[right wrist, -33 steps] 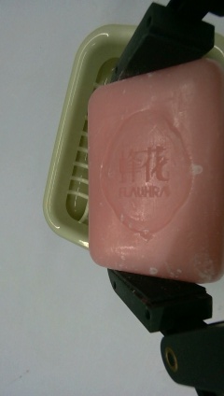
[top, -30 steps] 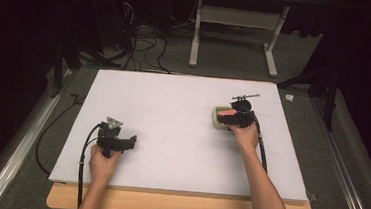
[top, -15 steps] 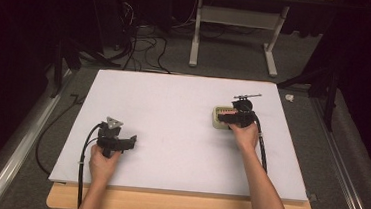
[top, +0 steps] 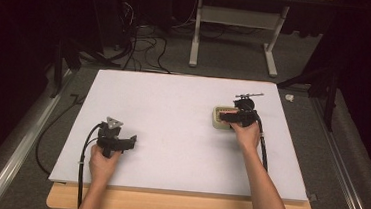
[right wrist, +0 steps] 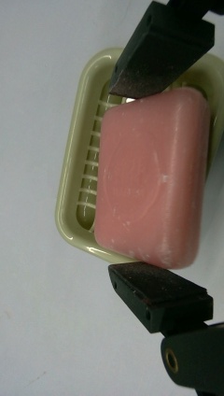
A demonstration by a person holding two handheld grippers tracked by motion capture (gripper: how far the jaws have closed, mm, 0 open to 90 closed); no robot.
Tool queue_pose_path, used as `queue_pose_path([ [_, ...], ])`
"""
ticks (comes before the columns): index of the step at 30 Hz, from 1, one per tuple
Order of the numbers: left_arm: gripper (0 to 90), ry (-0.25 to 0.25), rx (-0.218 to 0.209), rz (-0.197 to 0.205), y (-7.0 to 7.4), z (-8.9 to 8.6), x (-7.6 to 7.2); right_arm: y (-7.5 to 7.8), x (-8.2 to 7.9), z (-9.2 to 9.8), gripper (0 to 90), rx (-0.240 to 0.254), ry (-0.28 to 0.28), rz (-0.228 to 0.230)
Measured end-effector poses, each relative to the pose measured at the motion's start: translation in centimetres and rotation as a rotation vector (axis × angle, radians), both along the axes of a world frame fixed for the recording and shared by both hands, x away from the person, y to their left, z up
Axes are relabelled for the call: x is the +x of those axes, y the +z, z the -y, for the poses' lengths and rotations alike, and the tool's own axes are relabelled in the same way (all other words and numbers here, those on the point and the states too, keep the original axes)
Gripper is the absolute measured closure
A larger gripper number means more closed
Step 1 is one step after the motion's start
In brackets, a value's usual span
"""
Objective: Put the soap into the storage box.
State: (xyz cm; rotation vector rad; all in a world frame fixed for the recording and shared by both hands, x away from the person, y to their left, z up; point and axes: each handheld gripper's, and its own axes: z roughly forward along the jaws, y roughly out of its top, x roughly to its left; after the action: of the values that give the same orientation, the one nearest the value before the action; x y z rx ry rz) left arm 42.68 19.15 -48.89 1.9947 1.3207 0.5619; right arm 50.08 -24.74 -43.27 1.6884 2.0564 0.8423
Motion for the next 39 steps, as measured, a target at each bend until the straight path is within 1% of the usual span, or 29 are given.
queue_pose_path([
  [6, 15.6, 0.0, 0.0, 0.0, 0.0, 0.0, 0.0, -0.1, -0.1, 0.2, 12.6, 0.015, 0.008, 0.009],
  [13, 15.5, 0.0, 0.0, 0.0, 0.0, 0.0, 0.0, 0.0, -0.3, 0.3, 12.6, 0.025, 0.004, 0.017],
  [17, 15.5, 0.0, 0.0, -0.001, 0.0, 0.0, 0.0, 0.0, -0.3, 0.2, 12.6, 0.019, 0.002, 0.015],
  [21, 15.5, 0.0, 0.0, -0.001, 0.0, 0.0, 0.0, 0.2, -0.7, 0.2, 12.7, 0.017, 0.009, 0.03],
  [24, 15.5, 0.0, 0.0, -0.001, 0.0, 0.0, 0.0, 0.2, -0.9, 0.2, 12.8, -0.007, 0.019, 0.026],
  [28, 15.5, 0.0, 0.0, 0.0, 0.0, 0.0, 0.0, 0.5, -1.1, 0.3, 12.8, -0.005, 0.024, 0.043],
  [33, 15.5, 0.0, 0.0, 0.0, 0.0, 0.0, 0.0, 0.8, -1.4, 0.3, 12.8, 0.006, 0.03, 0.051],
  [36, 15.5, 0.0, 0.0, -0.001, 0.0, 0.0, 0.0, 1.2, -1.7, 0.5, 13.0, 0.015, 0.038, 0.066],
  [39, 15.5, 0.0, 0.0, 0.0, 0.0, 0.0, 0.0, 1.8, -2.1, 0.7, 13.3, 0.021, 0.042, 0.093],
])
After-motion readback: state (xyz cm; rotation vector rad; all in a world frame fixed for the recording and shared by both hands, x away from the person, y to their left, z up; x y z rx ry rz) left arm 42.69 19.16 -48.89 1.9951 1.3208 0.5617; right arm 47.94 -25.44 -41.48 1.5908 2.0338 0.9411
